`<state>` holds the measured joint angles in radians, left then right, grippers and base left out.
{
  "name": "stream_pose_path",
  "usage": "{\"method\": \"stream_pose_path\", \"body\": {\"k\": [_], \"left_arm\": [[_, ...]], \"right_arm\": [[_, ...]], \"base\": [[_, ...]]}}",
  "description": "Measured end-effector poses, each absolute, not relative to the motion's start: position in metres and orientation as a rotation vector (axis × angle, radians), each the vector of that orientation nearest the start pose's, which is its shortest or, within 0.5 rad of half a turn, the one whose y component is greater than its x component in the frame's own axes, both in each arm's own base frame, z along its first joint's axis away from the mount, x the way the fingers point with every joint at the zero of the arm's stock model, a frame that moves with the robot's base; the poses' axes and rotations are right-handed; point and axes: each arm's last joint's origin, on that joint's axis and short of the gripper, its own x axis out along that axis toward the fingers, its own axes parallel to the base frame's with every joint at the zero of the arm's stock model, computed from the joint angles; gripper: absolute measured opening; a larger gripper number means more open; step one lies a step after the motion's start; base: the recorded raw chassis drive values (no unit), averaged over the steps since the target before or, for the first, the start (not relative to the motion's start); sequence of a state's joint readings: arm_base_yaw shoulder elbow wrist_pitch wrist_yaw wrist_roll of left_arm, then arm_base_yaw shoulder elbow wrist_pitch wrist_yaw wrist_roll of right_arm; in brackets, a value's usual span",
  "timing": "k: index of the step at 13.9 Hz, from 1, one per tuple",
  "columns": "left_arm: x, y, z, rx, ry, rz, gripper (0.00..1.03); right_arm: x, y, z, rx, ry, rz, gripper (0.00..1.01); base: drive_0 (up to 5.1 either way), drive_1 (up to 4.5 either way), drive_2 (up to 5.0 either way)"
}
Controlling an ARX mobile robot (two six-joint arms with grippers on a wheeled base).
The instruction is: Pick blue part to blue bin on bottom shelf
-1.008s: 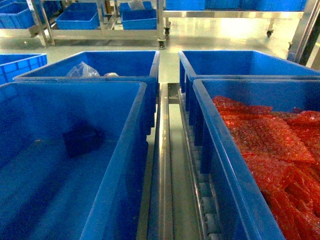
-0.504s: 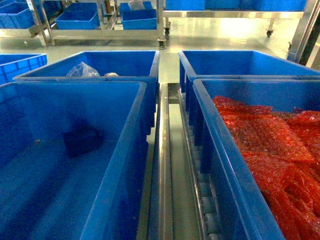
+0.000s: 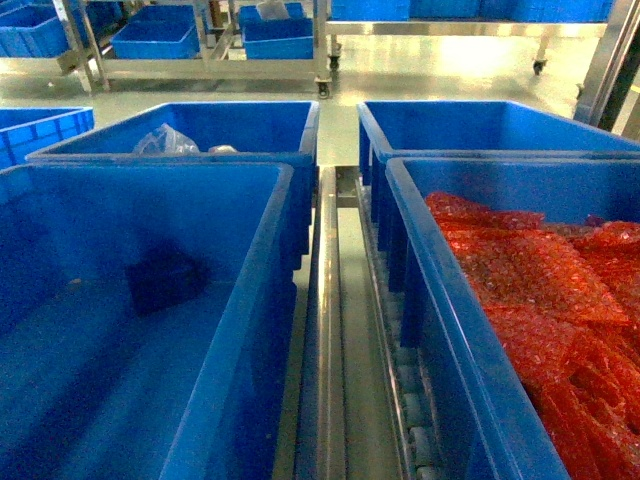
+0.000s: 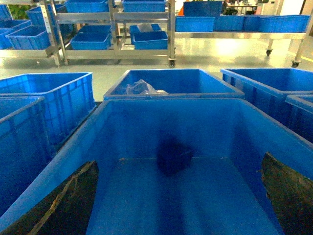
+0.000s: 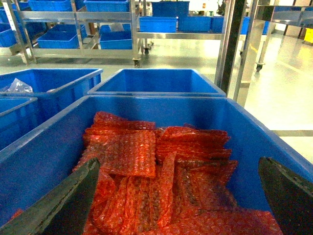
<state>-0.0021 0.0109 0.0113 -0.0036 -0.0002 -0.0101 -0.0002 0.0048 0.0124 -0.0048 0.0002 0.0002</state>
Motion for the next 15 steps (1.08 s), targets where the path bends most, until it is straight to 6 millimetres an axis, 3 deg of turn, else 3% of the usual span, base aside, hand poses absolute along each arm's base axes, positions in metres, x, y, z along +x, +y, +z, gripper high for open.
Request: {"method": "stream_pose_path", "body": {"k": [15], "left_arm": [[0.0977,-0.0002,0.1662,-0.01,0.003,-0.002,0.98]], "right_arm": [[0.0972,0.0,0.1669,0.0,-0.003,0.0,0.98]], "base": [[0.0,0.0,0.0]]}}
